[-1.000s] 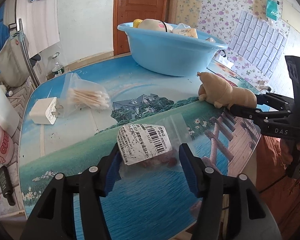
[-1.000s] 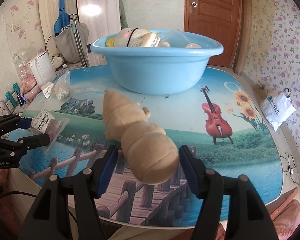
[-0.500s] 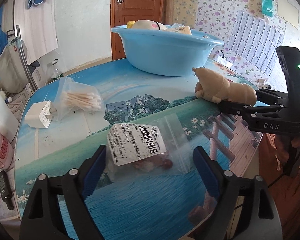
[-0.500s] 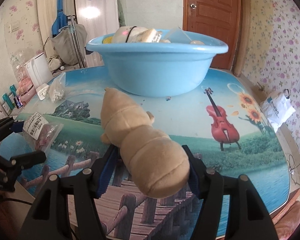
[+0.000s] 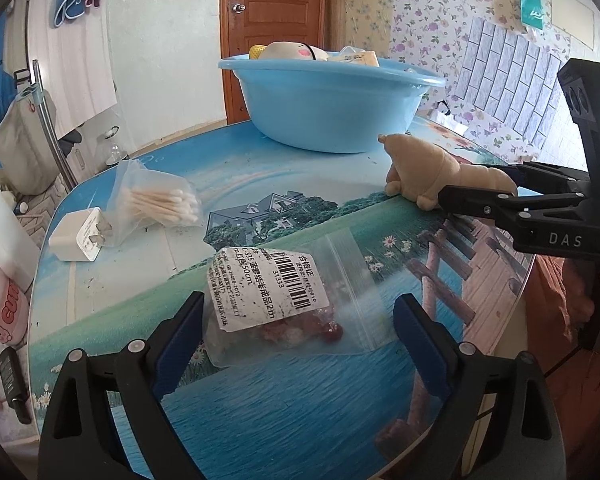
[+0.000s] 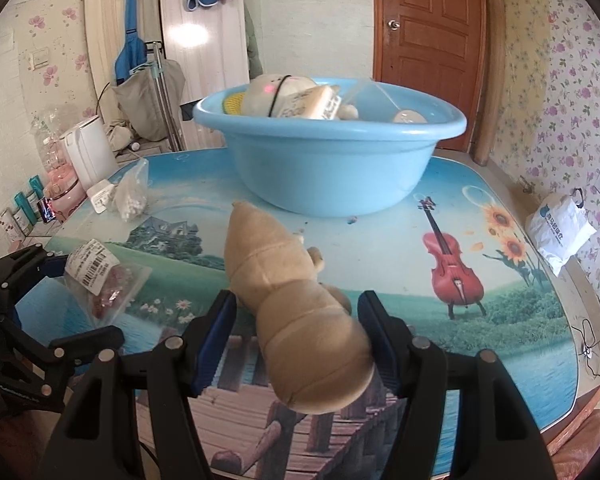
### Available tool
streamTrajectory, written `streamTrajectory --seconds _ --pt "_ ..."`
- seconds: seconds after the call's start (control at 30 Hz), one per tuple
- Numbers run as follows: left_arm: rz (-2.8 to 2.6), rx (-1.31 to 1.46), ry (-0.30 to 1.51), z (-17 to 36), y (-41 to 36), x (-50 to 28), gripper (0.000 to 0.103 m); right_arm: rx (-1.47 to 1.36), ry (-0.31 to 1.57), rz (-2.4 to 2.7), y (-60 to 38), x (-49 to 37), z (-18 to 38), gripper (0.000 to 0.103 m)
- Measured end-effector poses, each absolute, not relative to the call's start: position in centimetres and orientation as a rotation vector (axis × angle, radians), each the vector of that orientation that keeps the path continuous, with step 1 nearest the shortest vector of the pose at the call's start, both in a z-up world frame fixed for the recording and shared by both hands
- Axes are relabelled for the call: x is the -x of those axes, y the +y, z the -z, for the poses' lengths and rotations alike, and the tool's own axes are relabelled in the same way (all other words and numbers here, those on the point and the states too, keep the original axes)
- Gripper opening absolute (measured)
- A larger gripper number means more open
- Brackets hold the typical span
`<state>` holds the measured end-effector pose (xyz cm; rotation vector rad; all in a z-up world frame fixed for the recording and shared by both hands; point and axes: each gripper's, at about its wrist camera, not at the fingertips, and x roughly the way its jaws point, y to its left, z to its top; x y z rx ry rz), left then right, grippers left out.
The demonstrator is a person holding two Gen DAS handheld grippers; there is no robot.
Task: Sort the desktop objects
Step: 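Lift and carry the bag and tan plush toy over the blue basin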
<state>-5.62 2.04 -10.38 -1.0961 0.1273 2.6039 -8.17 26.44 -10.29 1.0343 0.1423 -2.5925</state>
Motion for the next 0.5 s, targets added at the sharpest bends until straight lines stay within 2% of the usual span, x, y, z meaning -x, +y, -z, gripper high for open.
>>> streamTrajectory --seconds 0.13,0.2,0.4,0.5 --pt "-2.608 1.090 0.116 10.3 2.0 5.5 0.089 -1.051 0.150 2.583 26.5 8.2 10.5 0.063" --pt "-2.623 1.080 0.112 10.2 1.9 5.3 0.071 -1.074 0.148 2.576 26.6 8.3 10.8 0.063" --pt "-2.609 1.069 0.023 9.8 0.9 5.3 0.049 -1.074 0.148 2.561 26.5 8.1 10.9 0.063" --pt "-2.593 1.064 -0.025 9.7 0.7 5.2 0.043 -1.048 0.166 2.558 26.3 7.8 10.6 0.062"
